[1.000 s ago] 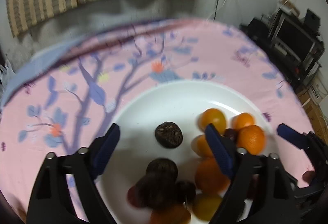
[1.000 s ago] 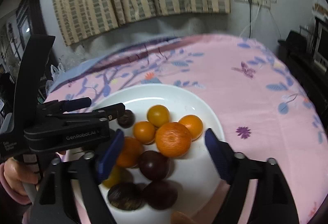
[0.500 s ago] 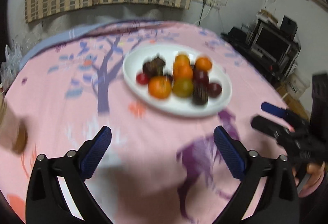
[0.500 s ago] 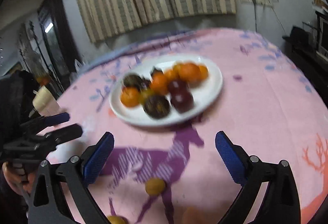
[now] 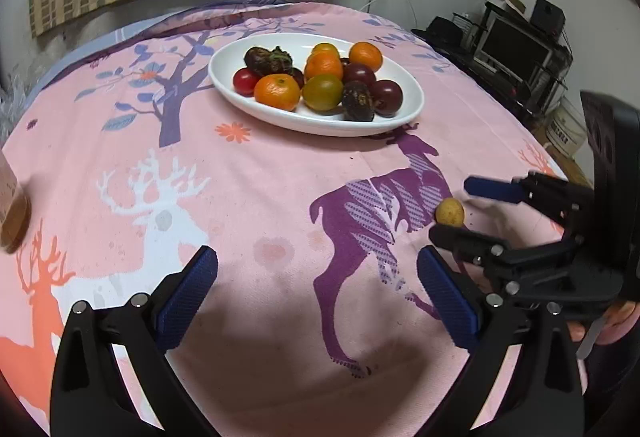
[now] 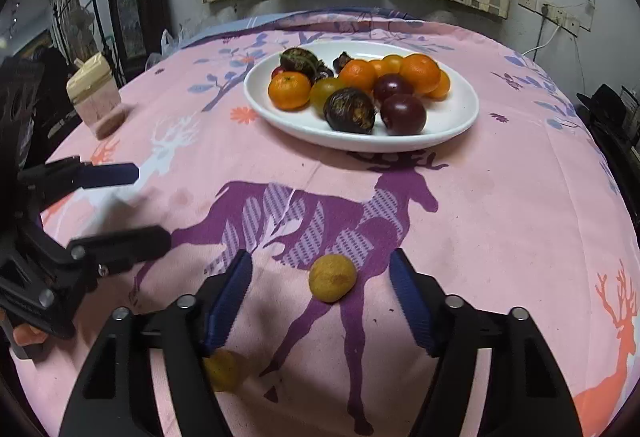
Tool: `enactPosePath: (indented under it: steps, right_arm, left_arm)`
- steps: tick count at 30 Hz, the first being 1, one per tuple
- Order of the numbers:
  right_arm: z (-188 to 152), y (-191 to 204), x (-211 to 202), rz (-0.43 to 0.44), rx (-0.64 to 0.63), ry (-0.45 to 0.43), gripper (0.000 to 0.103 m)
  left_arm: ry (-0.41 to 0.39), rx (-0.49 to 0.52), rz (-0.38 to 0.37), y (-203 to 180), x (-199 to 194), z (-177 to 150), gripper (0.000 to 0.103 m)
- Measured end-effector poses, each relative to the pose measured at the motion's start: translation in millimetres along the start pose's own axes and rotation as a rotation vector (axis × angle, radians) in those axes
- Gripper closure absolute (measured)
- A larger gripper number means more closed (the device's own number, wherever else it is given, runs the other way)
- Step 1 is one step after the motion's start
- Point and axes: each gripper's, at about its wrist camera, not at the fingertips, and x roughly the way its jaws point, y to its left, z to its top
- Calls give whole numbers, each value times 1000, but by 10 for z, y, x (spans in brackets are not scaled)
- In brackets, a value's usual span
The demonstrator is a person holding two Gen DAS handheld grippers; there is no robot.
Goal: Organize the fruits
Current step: 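Grasp a small green lime with the left gripper while the right gripper grasps a small yellow fruit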
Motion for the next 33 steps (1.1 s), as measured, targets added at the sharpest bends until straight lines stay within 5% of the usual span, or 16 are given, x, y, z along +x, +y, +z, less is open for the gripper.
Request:
enactPosePath:
  steps: [10, 14, 20, 28, 33]
  right_arm:
    - [-53, 30, 69, -26, -20, 29, 57]
    - [-44, 7, 65, -43, -19, 22, 77]
    - [-18, -131, 33, -22, 59, 6, 78]
    - [15, -443, -49, -31, 238, -41, 78]
    - [2, -542, -48, -49, 286, -46, 78]
  left_arm:
    - [0, 22, 19, -32, 5, -12, 5]
    - [-4, 27, 28, -32, 7, -9, 5]
    - [6, 27, 11, -62, 24, -27, 5]
    - [14, 225, -207, -602, -113, -248, 5]
    - [67, 323, -237, -838, -31, -355, 34]
